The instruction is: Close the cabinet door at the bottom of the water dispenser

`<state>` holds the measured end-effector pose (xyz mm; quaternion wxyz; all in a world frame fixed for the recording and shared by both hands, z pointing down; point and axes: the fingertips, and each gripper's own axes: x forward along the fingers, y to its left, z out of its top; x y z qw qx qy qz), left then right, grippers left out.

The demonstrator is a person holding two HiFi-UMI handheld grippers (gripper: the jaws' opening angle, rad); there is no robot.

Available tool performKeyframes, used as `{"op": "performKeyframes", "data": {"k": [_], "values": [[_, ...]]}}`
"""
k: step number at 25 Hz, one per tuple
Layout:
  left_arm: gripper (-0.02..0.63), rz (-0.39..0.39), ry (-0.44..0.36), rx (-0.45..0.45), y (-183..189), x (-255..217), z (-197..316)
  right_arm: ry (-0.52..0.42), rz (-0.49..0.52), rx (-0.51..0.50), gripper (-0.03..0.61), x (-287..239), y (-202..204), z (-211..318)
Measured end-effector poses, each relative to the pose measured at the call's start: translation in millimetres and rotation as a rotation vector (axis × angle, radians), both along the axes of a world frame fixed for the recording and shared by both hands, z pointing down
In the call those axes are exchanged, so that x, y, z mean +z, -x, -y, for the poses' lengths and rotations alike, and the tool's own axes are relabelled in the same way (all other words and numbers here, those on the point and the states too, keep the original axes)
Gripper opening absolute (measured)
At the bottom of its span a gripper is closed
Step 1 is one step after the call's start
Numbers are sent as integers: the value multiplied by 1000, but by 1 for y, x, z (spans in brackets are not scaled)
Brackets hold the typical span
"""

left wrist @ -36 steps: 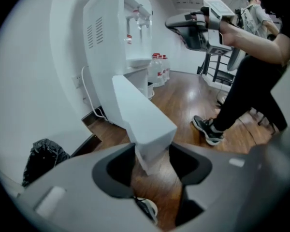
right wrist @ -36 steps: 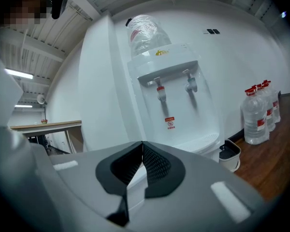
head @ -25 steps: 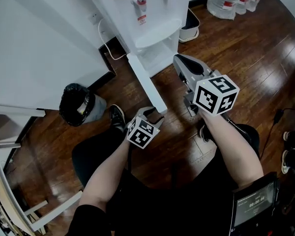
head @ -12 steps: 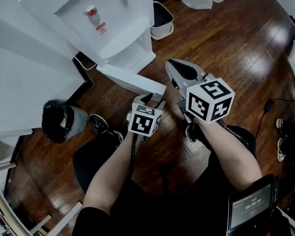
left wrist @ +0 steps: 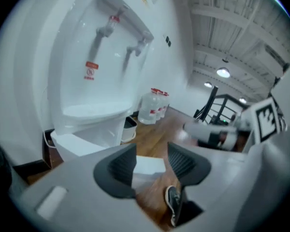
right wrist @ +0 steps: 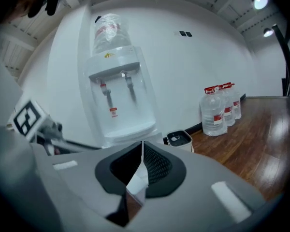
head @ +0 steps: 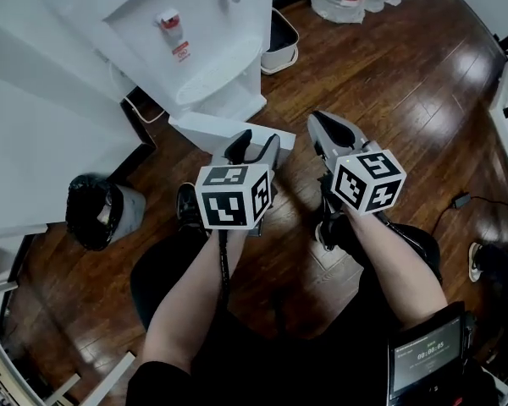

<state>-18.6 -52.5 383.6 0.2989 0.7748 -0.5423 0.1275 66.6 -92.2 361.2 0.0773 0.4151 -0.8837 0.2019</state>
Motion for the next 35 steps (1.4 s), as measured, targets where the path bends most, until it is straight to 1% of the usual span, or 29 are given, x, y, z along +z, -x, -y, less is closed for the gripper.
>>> {"op": "performKeyframes", "data": {"k": [1,3,5,6,7,10,12,13,15,17,19,20,22,24,27,31,33,35], "values": [[222,-9,-44,2,6,-16,-1,6,-30,6,19,14,-1,-5],[222,11,-136,1,21,-42,-4,39,-82,3,49,44,0,-19],[222,44,-202,-22,37,-56,-3,87,-134,-19,128,76,8,-38],[218,56,-219,-37,43,-60,-2,115,-167,-32,165,93,12,-48],[218,61,-227,-51,49,-62,-1,141,-209,-45,202,111,15,-58],[207,34,-230,-69,57,-69,4,173,-356,-87,235,164,26,-72],[202,10,-236,-67,55,-76,7,173,-439,-114,238,192,34,-71],[202,6,-242,-60,53,-78,9,173,-464,-121,238,201,39,-69],[199,28,-263,-35,49,-80,11,172,-491,-115,238,210,45,-61],[196,89,-278,-5,48,-74,10,193,-498,-89,250,206,48,-49],[196,145,-267,15,50,-60,5,240,-468,-72,250,205,48,-40],[196,158,-250,20,52,-52,1,262,-446,-69,250,205,47,-37],[196,161,-209,27,51,-37,-3,279,-417,-68,250,207,44,-34],[196,154,-180,43,47,-28,-1,268,-404,-66,250,207,41,-24],[196,120,-141,31,49,-15,8,233,-410,-60,250,203,42,-1],[196,30,-38,-29,59,9,18,207,-419,-50,250,206,44,22],[196,3,-2,-22,55,16,23,195,-424,-49,250,209,44,33],[196,1,9,13,47,19,29,198,-422,-44,250,208,45,43]]}}
